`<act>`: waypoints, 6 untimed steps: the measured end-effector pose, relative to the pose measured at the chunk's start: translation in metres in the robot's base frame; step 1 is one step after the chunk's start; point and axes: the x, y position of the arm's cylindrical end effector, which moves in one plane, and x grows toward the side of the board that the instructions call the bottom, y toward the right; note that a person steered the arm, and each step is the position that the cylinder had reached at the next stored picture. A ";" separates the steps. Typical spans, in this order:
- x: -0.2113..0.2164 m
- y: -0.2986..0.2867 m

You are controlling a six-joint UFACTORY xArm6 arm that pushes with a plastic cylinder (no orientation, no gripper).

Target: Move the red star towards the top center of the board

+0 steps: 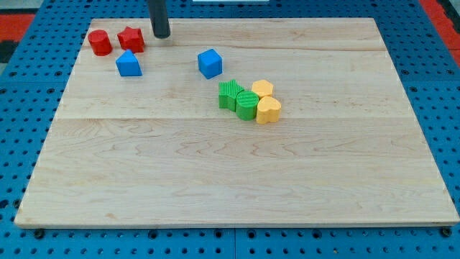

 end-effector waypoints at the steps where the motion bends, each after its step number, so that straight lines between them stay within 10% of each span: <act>1: -0.024 -0.008; 3: -0.023 -0.128; 6: 0.047 -0.077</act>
